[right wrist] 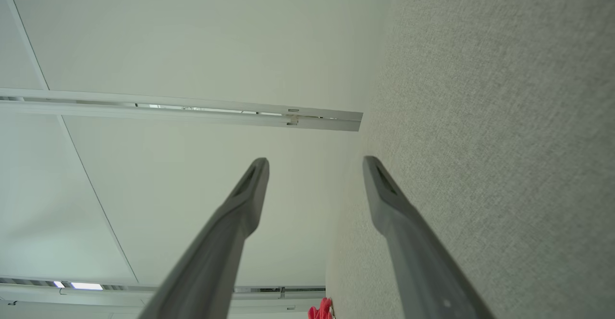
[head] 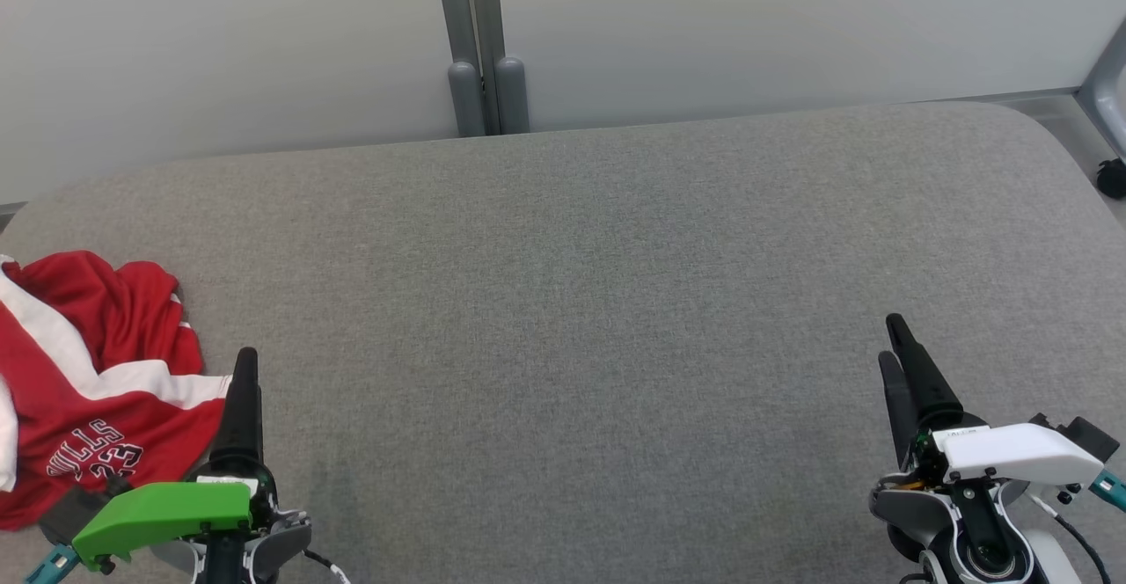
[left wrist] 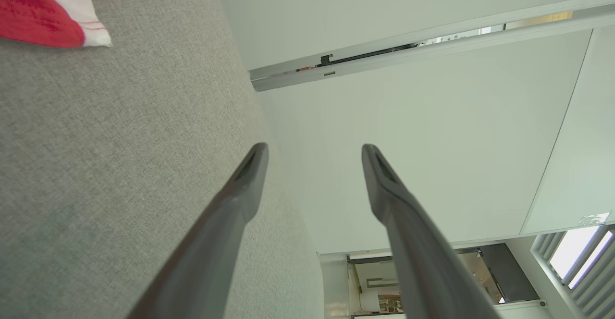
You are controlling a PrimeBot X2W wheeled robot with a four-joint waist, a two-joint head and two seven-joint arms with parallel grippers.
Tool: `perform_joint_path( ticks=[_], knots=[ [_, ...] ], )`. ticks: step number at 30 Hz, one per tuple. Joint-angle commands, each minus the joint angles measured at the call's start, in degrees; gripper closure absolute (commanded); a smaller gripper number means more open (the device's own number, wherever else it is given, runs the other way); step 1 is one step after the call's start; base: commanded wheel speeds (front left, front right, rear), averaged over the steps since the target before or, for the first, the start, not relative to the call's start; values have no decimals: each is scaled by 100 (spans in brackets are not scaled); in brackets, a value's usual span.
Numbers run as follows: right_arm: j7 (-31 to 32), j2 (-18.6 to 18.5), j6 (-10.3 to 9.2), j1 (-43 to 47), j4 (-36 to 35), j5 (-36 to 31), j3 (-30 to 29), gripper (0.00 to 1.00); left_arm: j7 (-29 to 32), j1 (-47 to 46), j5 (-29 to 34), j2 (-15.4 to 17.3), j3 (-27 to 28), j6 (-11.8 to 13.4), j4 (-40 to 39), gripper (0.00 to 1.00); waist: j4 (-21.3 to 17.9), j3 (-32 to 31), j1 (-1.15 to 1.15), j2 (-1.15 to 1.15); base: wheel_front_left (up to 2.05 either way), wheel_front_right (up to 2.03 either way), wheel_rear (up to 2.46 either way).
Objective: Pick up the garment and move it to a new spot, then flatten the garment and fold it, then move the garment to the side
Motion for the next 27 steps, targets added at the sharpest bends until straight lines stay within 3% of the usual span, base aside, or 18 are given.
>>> perform_joint_path(
  ticks=[1,18,27],
  knots=[
    [-70,-37,2,-162,-143,-182,25,0,-62,-184,252,37,-22,-23,-125,0,1,-2,0,0,0,0,0],
    [-439,-155,2,-211,-455,-2332,335,0,-430,-170,2578,39,-95,-25,-334,0,28,-3,0,0,0,0,0],
    [-606,-195,3,-224,-507,-3629,468,0,-598,-117,3849,43,-222,142,-454,0,38,-9,0,0,0,0,0]
  ],
)
